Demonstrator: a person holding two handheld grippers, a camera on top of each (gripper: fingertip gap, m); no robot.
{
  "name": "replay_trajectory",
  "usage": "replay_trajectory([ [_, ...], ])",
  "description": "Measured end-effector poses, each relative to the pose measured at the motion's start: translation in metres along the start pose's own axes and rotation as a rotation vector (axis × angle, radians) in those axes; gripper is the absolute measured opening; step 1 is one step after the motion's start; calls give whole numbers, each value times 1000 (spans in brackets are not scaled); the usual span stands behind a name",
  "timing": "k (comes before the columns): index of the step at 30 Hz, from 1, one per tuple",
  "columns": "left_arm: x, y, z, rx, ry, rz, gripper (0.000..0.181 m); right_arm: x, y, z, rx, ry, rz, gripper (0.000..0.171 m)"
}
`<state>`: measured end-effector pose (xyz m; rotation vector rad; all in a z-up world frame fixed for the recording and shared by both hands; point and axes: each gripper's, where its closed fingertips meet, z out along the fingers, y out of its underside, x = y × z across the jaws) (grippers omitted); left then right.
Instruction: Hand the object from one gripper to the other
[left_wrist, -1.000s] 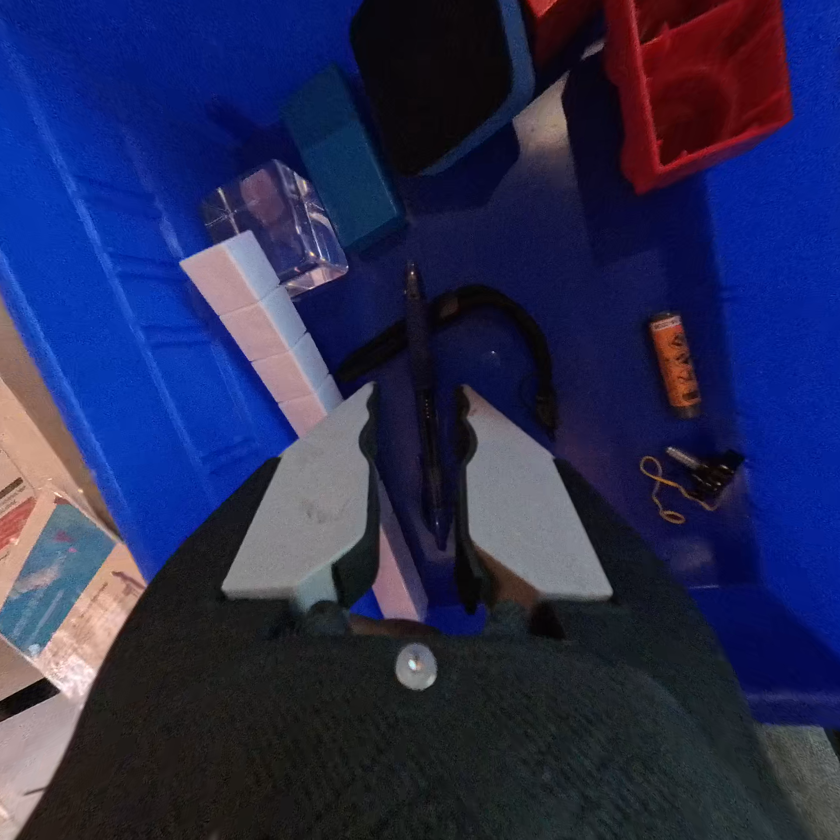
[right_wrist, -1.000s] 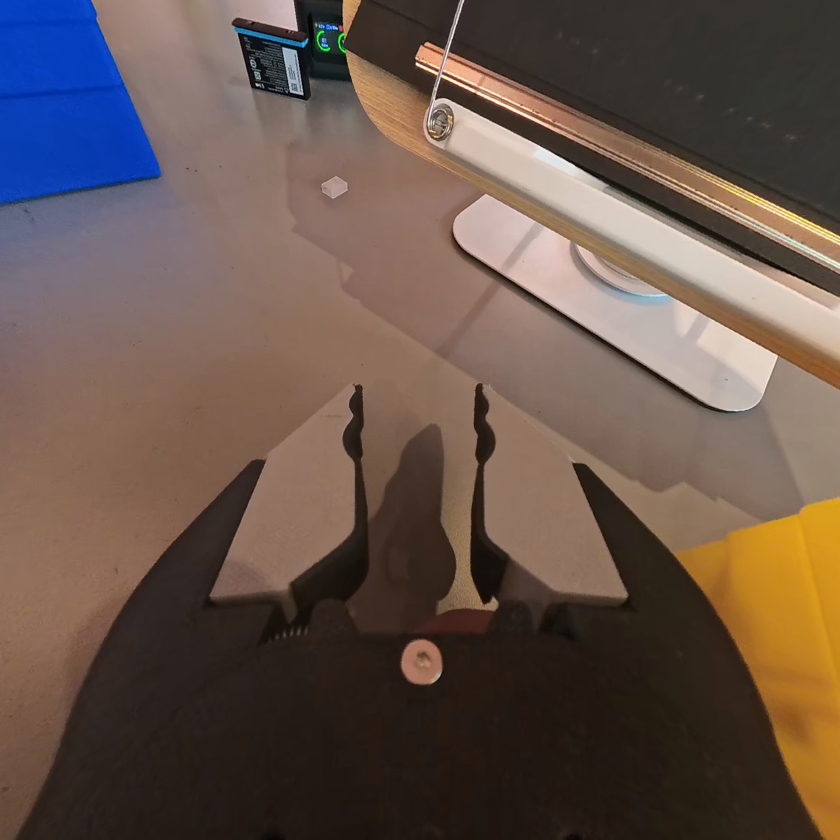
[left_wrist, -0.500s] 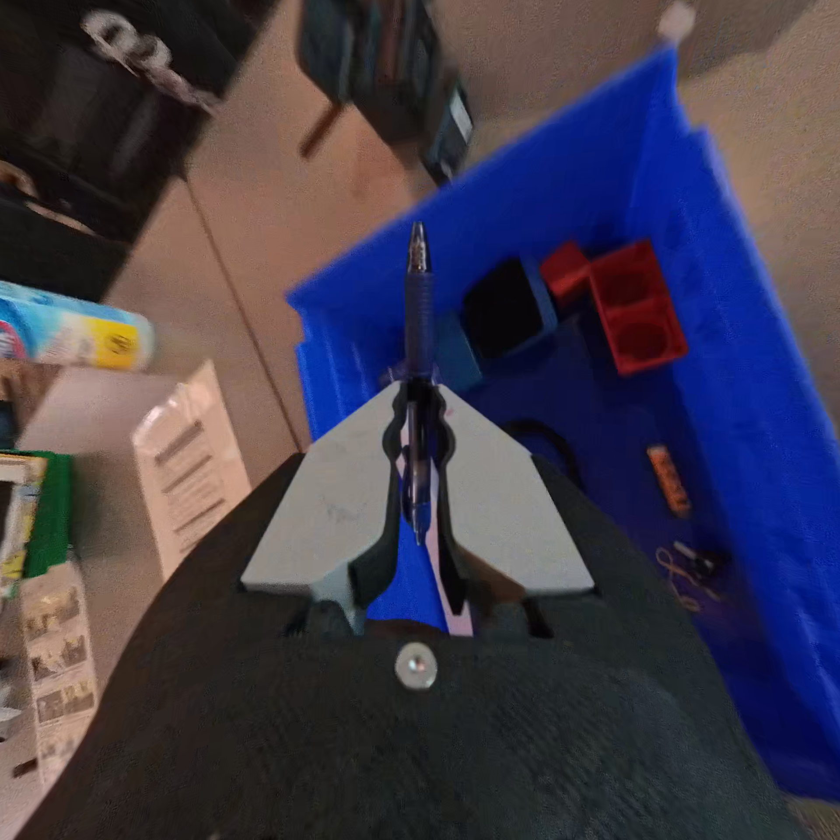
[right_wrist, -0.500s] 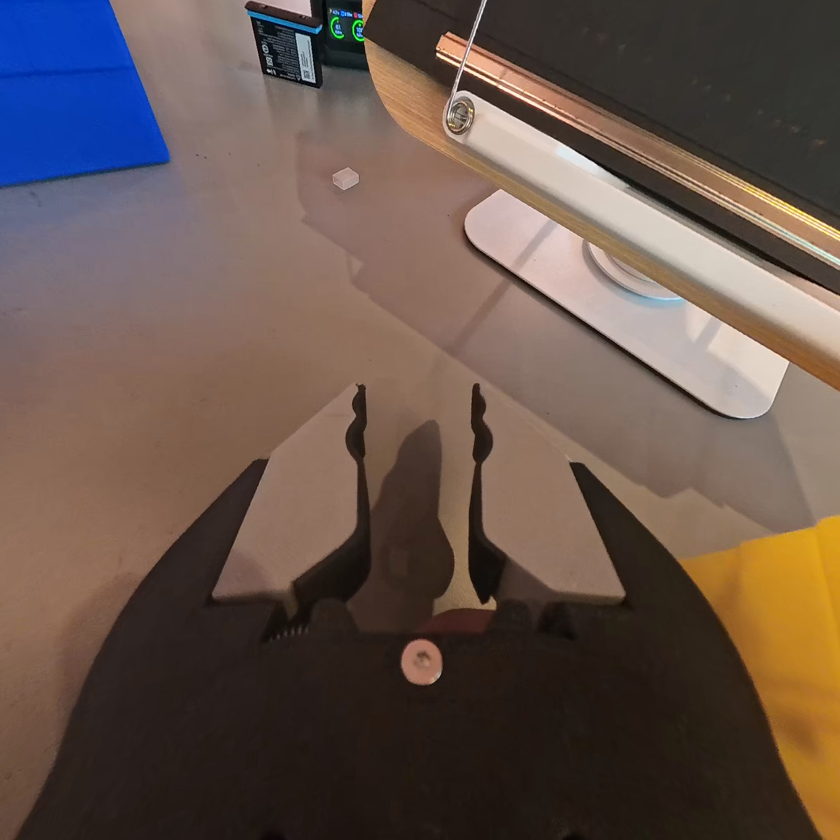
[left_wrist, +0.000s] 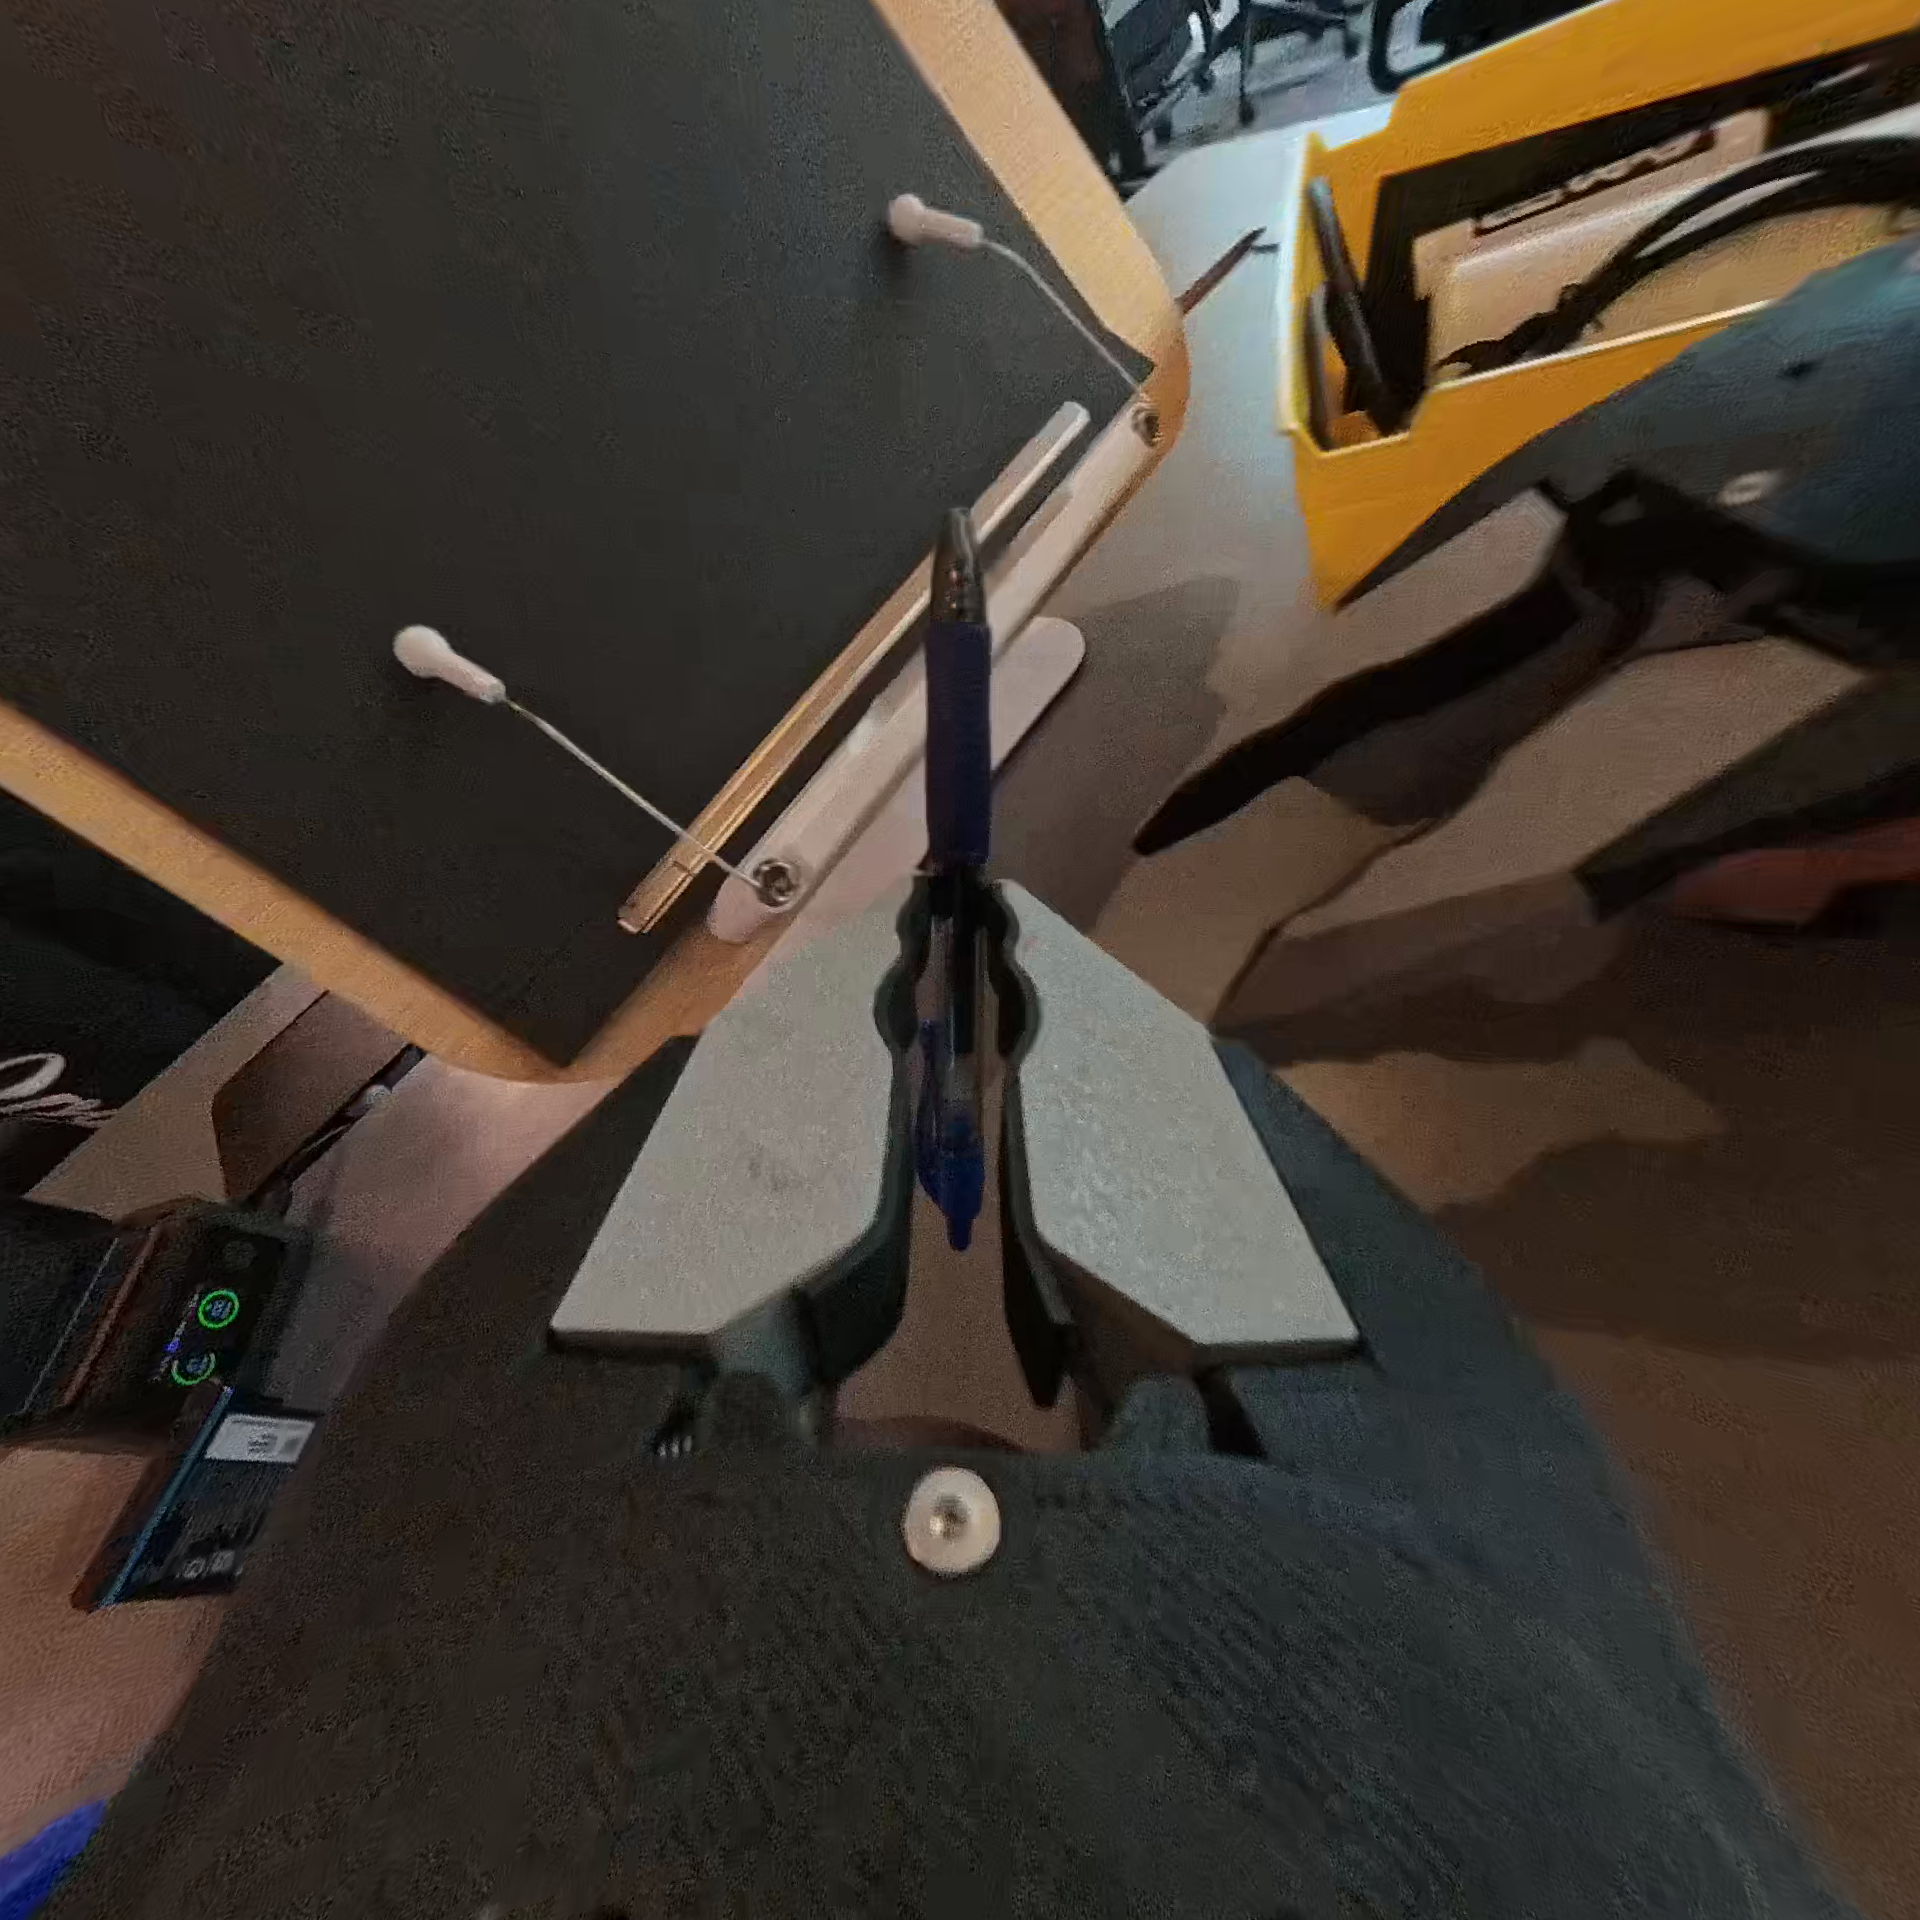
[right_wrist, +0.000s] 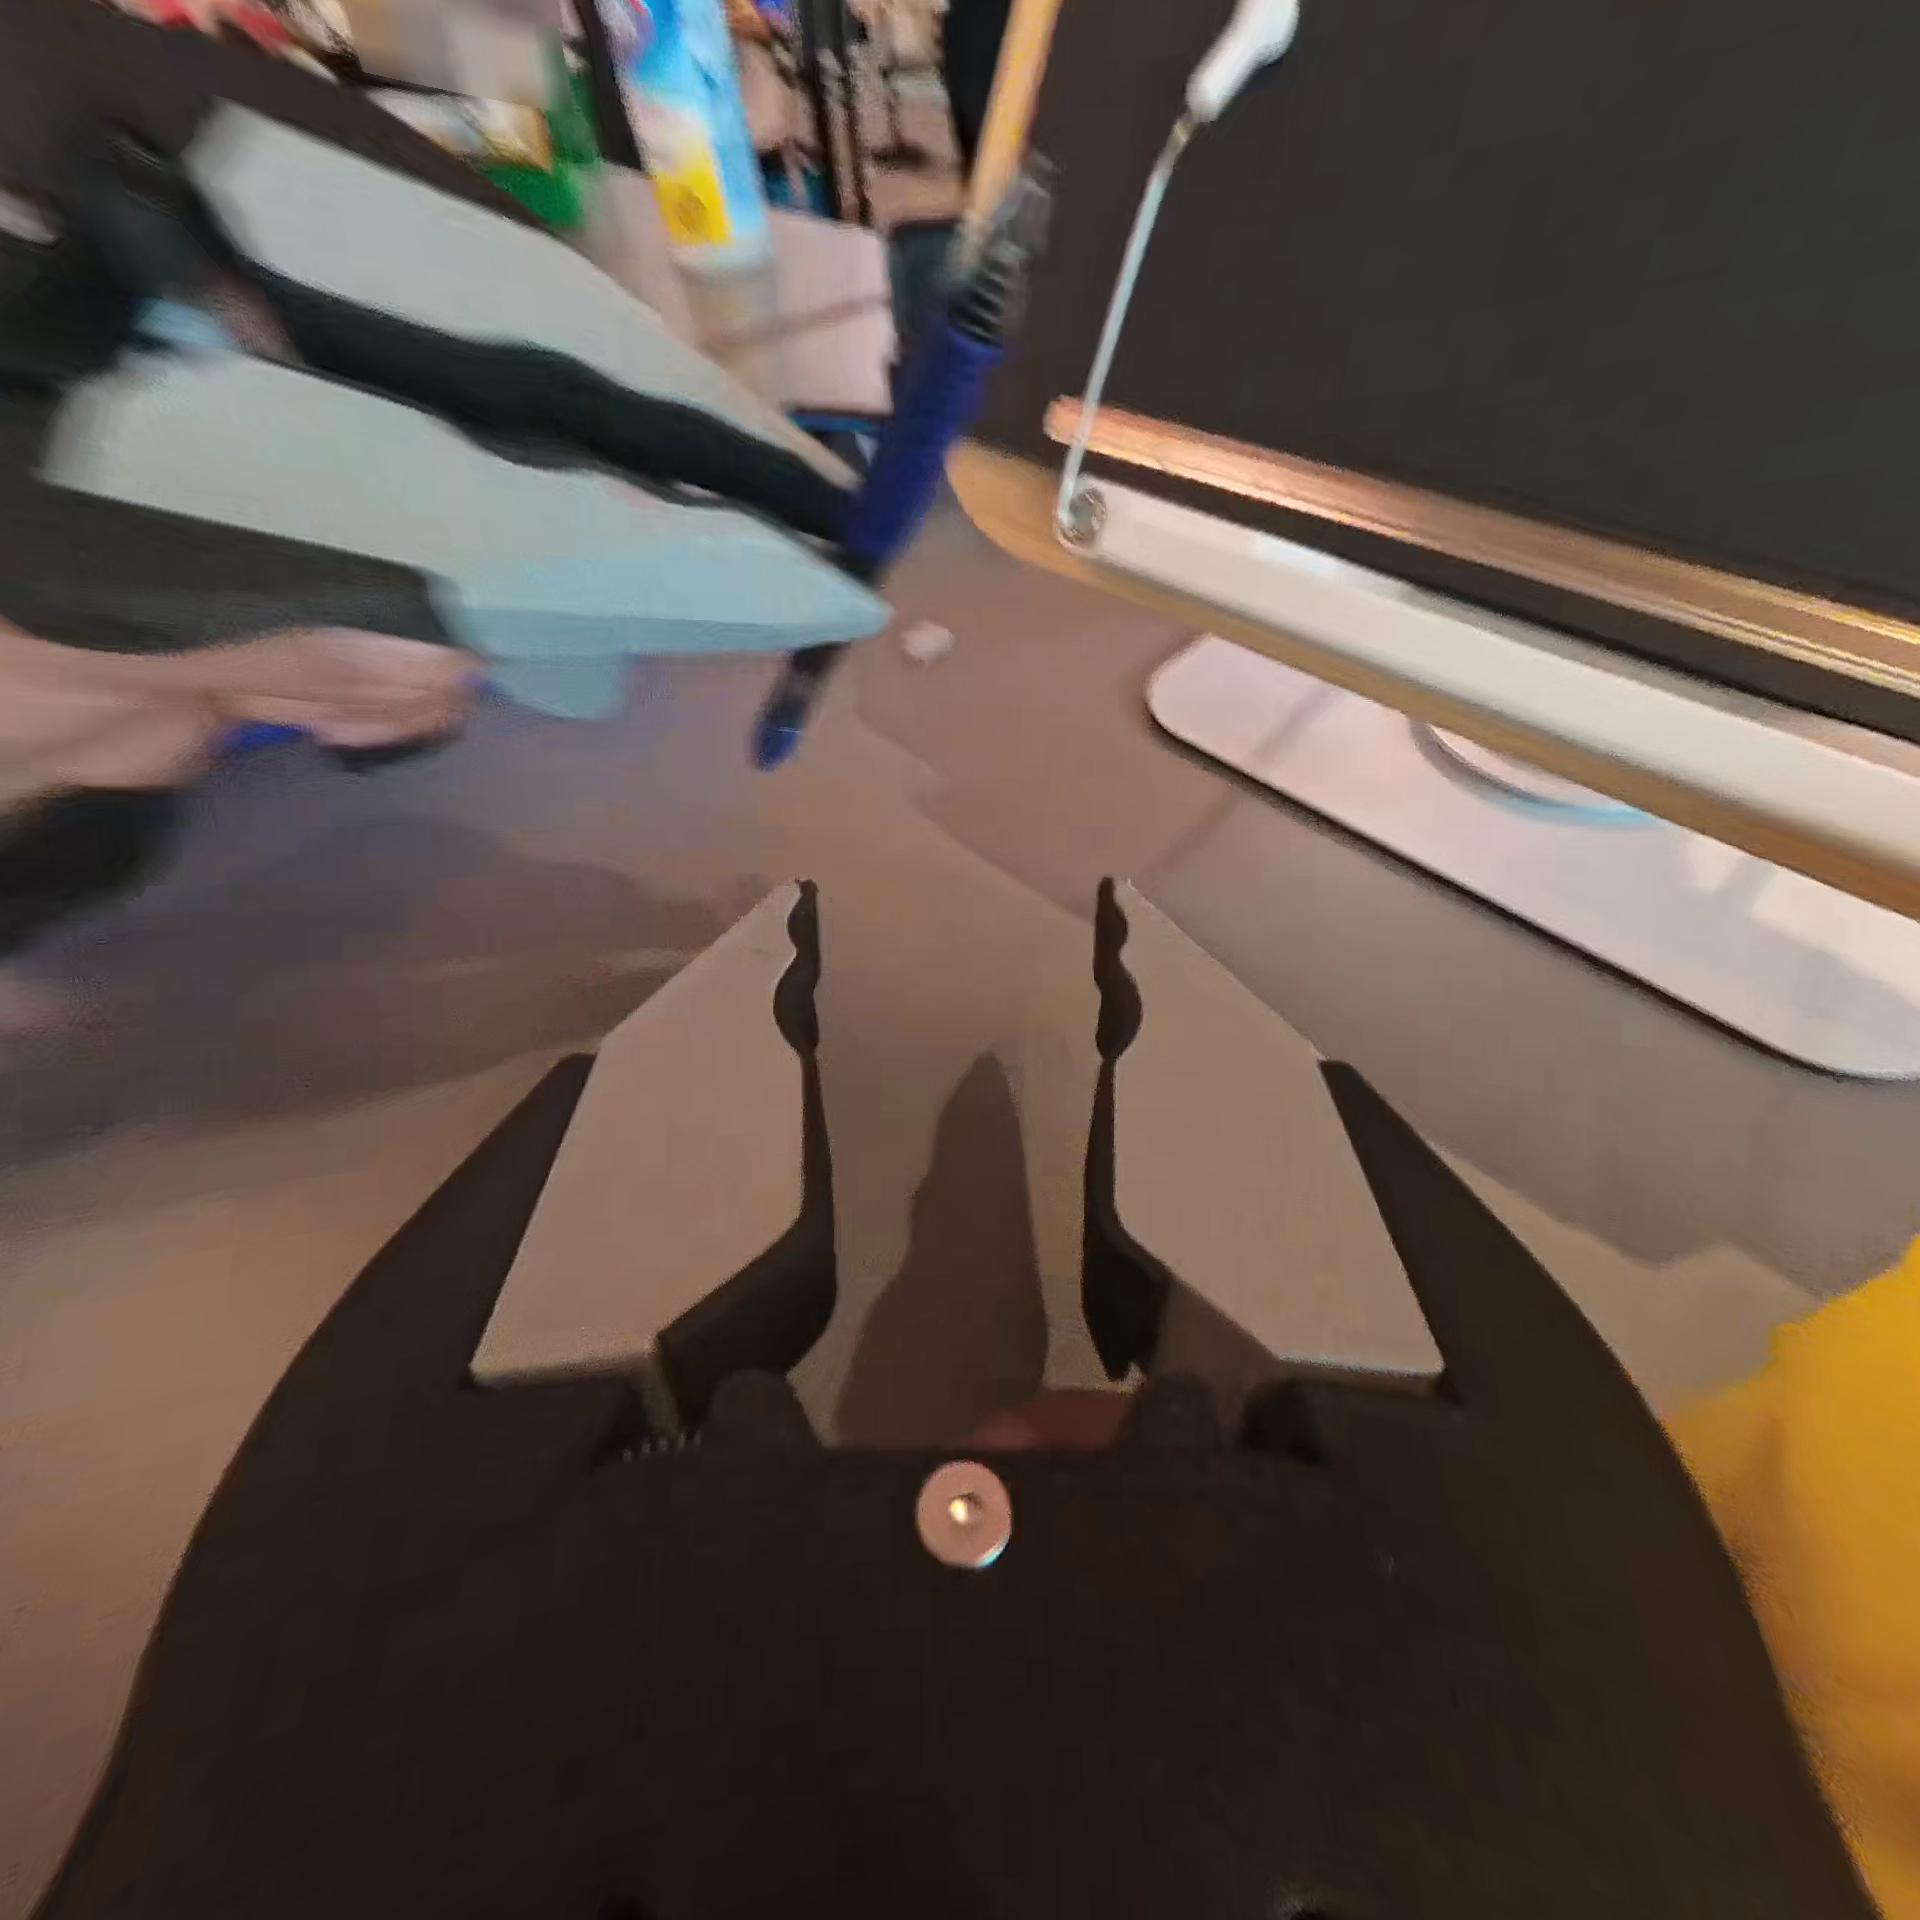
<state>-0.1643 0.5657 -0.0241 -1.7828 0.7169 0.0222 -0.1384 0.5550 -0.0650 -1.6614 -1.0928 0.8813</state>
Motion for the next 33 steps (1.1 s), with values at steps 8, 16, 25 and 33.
replay_trajectory([
  [8,1,17,21,138,7,-92,7,-8,-14,-6,109,-87,-30,51],
  [16,14,21,27,120,10,-20,7,-10,-18,-3,137,-23,-110,51],
  [25,8,16,29,149,-29,-70,7,-6,-26,-14,216,2,-95,56],
  [33,6,10,27,159,-70,-11,7,6,-26,-21,228,80,-76,57],
])
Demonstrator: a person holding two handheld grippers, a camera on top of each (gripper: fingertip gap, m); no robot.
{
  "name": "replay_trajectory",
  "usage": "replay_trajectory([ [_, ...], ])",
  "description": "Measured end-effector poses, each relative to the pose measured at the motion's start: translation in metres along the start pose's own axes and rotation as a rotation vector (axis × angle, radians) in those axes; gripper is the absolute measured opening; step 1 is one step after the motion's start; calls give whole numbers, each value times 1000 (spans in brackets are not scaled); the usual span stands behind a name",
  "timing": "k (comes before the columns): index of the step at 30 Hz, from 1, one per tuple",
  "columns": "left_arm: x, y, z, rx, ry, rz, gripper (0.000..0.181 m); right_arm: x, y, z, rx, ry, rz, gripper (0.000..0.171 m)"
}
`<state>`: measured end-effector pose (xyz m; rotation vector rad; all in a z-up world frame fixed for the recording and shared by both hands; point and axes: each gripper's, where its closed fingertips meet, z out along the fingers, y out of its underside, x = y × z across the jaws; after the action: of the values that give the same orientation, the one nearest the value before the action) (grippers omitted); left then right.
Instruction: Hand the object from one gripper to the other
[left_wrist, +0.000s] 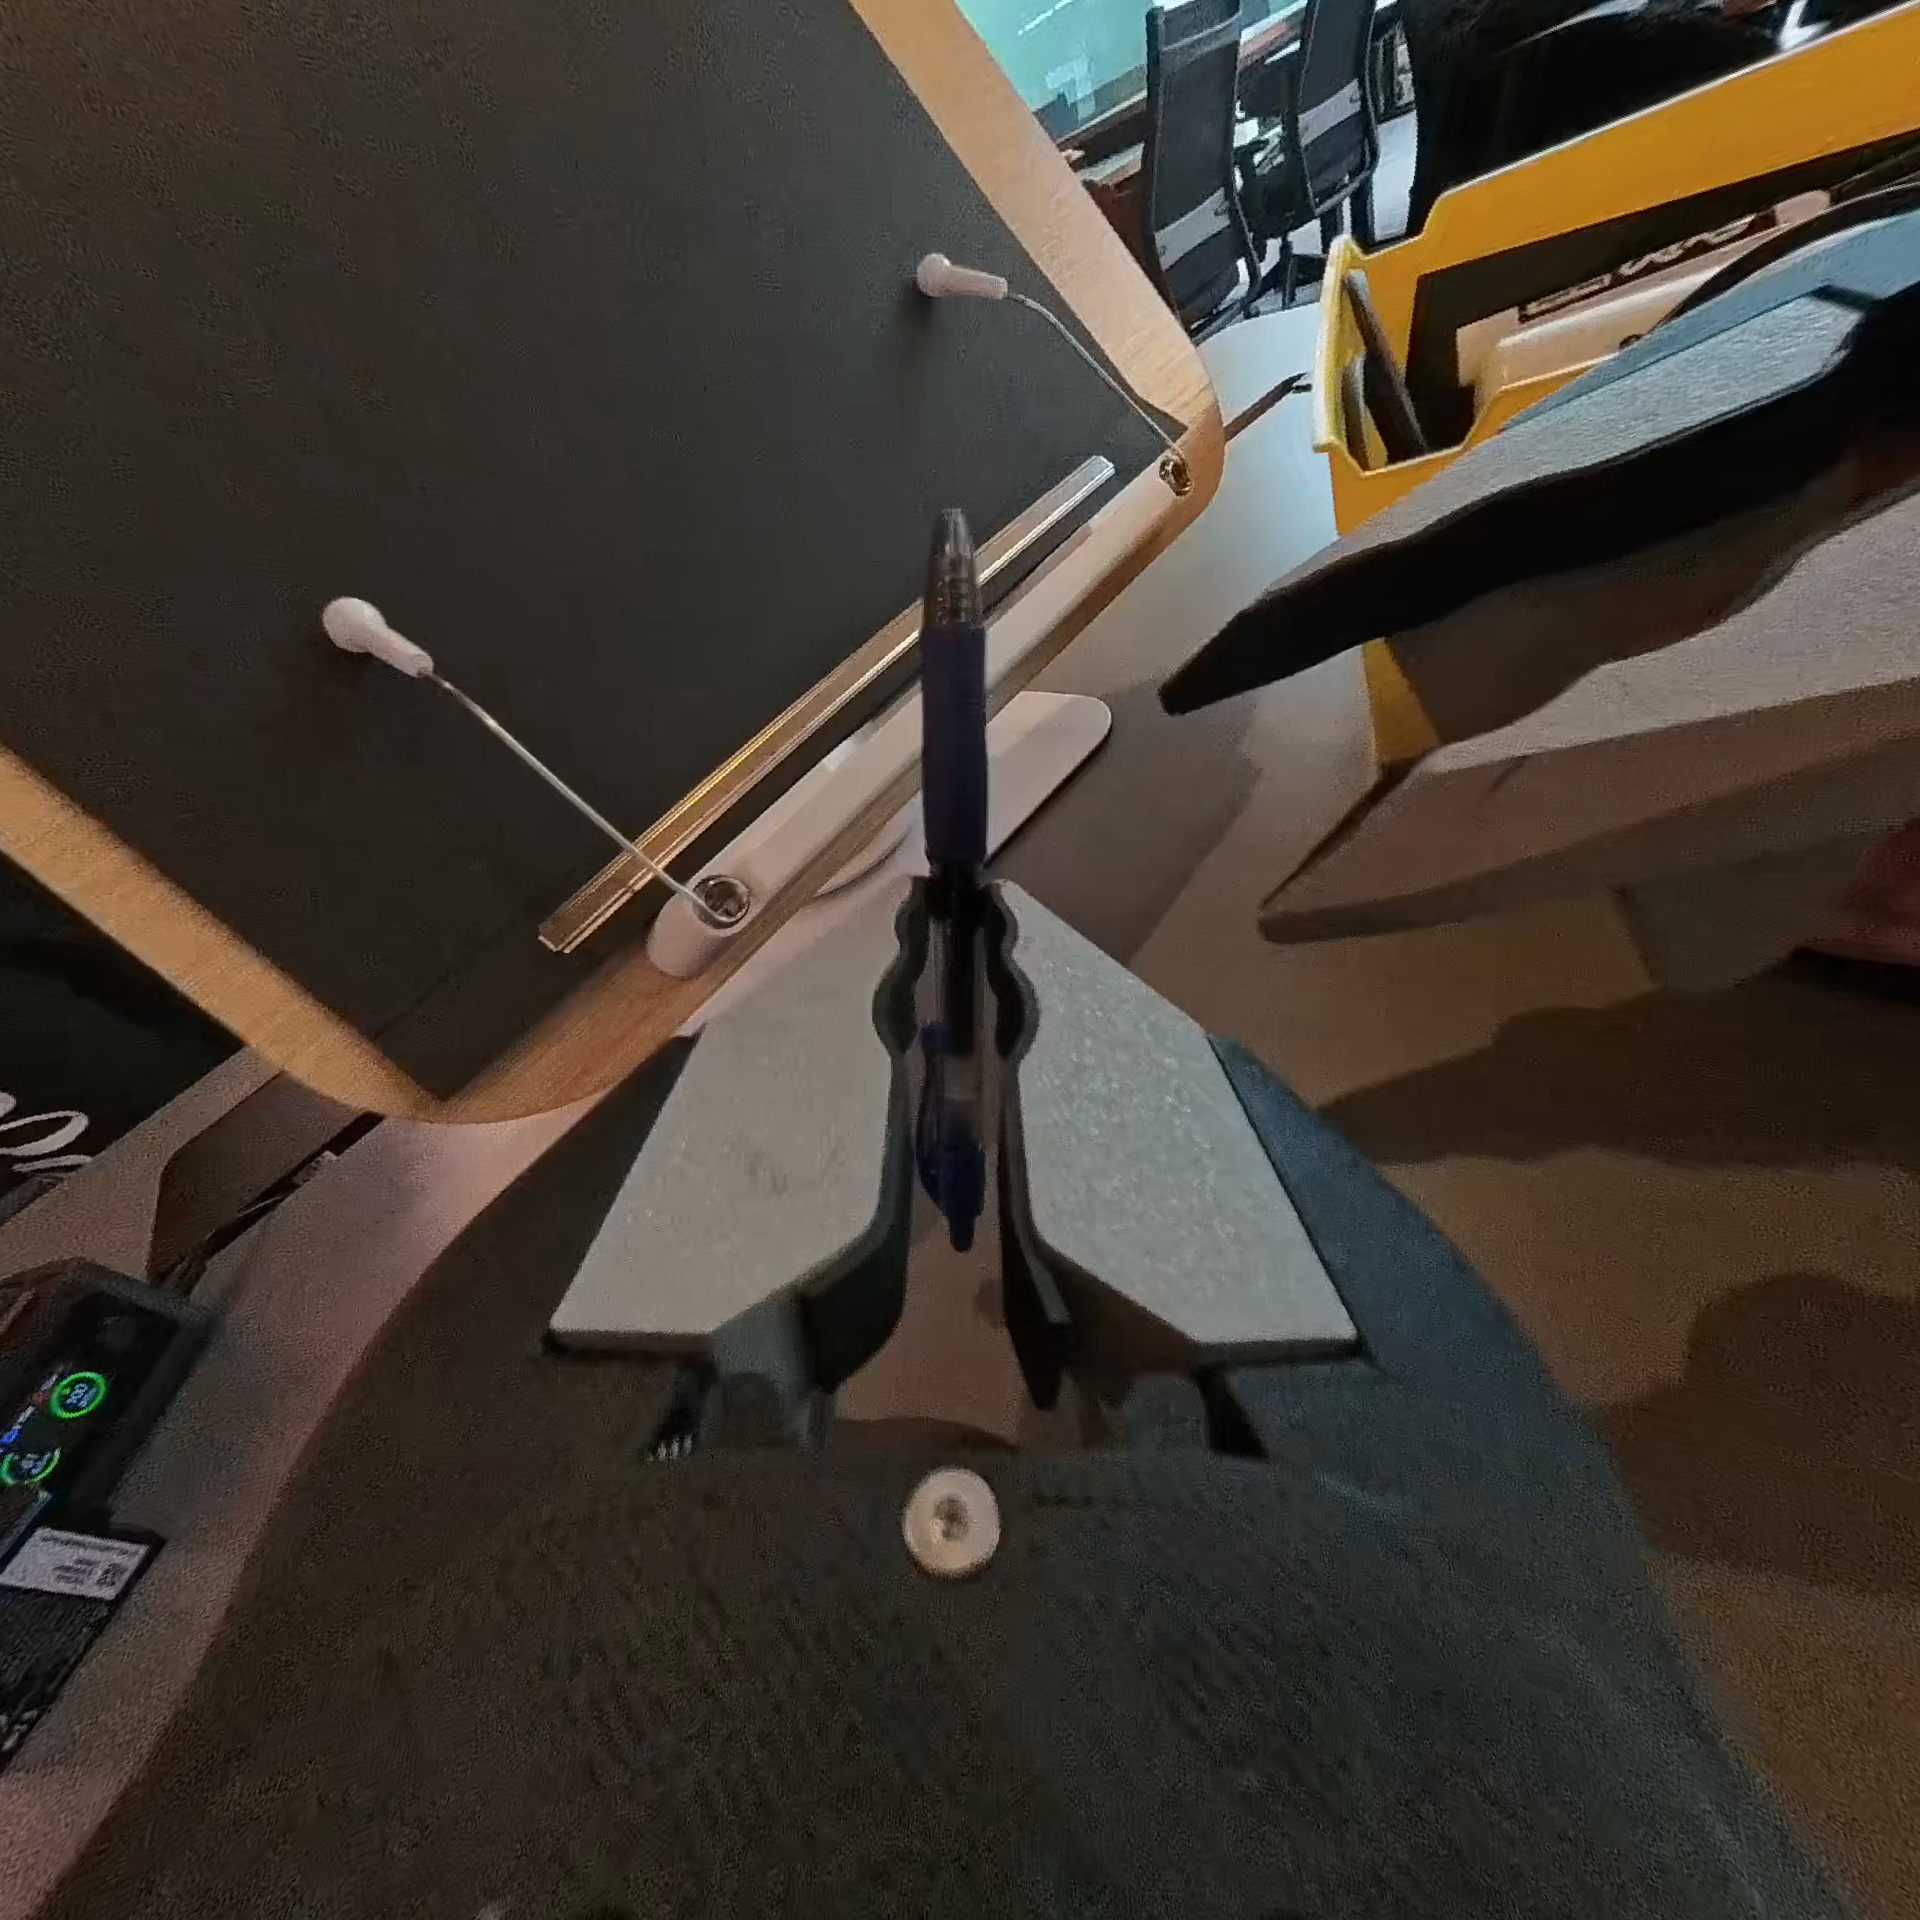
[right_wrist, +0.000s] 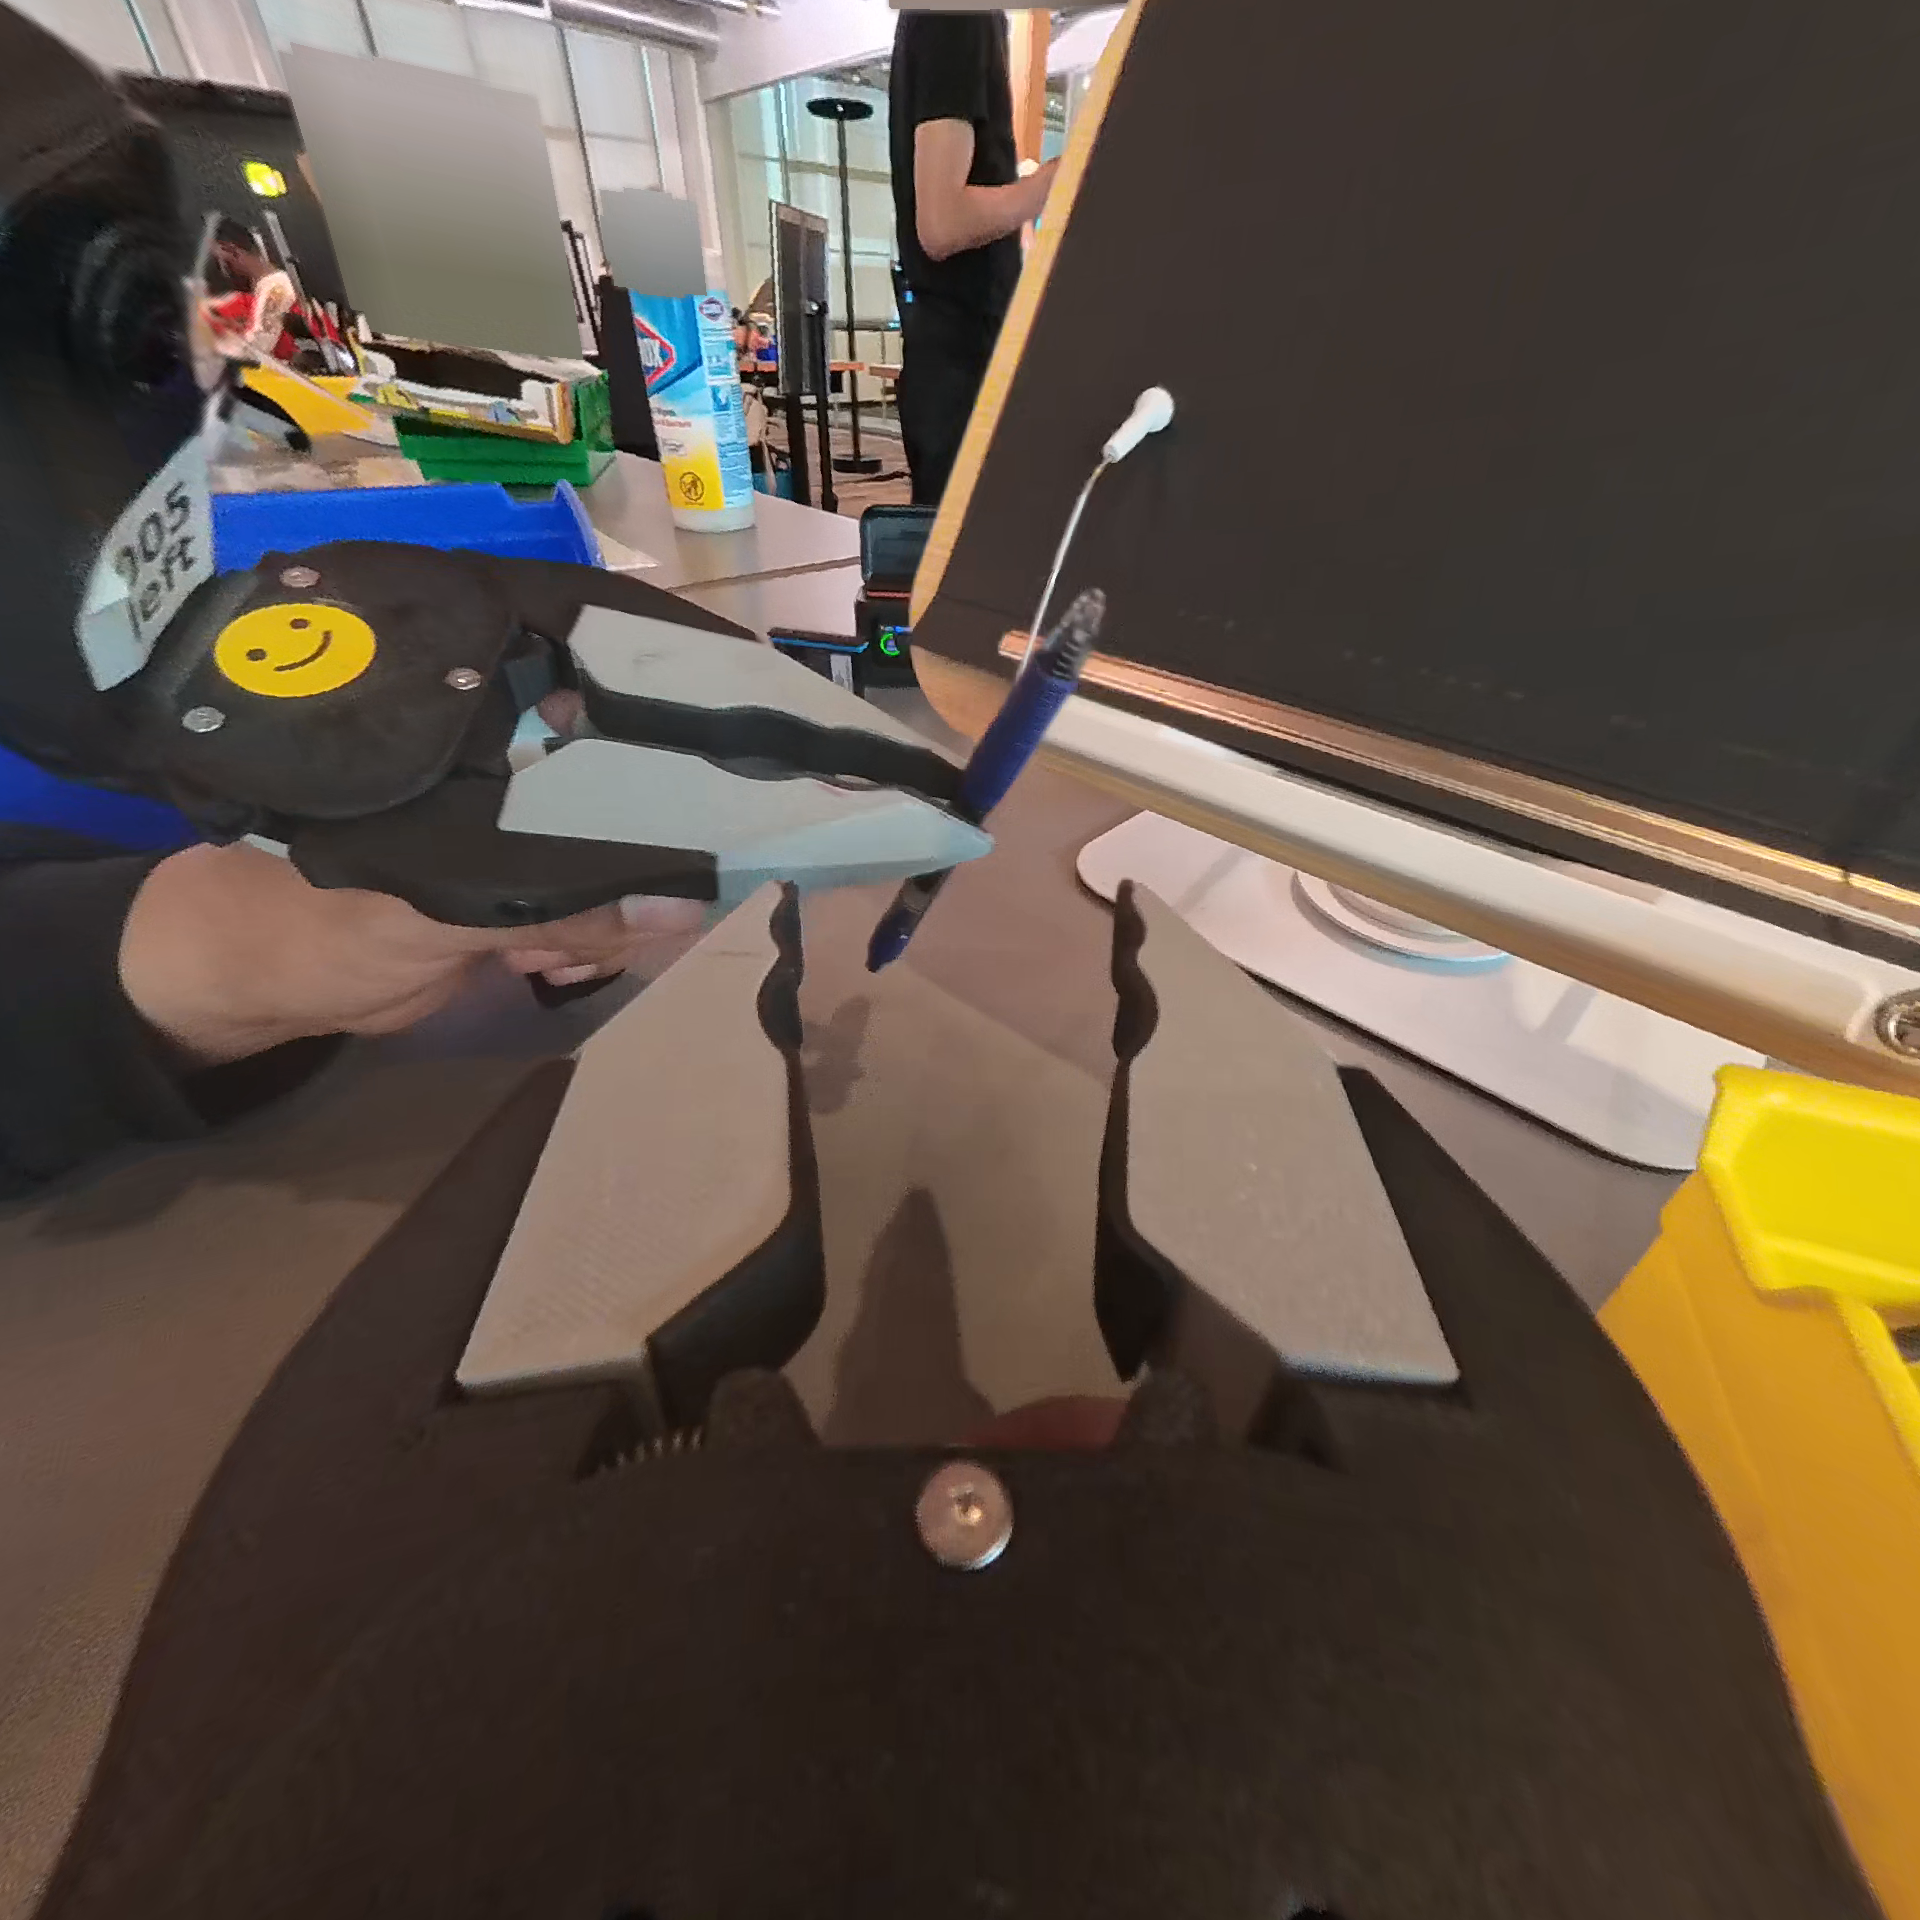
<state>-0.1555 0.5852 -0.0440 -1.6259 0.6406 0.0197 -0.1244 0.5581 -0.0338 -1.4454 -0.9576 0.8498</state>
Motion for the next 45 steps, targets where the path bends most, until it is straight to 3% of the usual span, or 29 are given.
replay_trajectory([
  [10,-5,4,-3,-9,11,-48,7,23,-6,0,52,76,106,57],
  [19,-22,2,-11,29,-36,-74,7,-4,-9,37,41,-99,80,59],
  [25,-11,-11,-18,124,94,-179,7,-20,-22,32,94,-205,155,61],
  [32,19,-24,-24,182,225,-106,8,-14,-34,19,147,-255,230,62],
  [33,23,-24,-23,176,226,-84,8,-15,-37,16,161,-280,238,57],
  [36,35,-27,-25,187,251,-39,7,-26,-38,11,143,-373,241,16],
  [37,37,-28,-26,185,255,-34,7,-25,-36,11,129,-366,231,11],
  [41,31,-35,-31,198,250,-86,8,-17,-46,7,114,-237,54,7],
  [45,25,-44,-47,205,394,-270,27,2,-54,-1,58,127,-495,7],
])
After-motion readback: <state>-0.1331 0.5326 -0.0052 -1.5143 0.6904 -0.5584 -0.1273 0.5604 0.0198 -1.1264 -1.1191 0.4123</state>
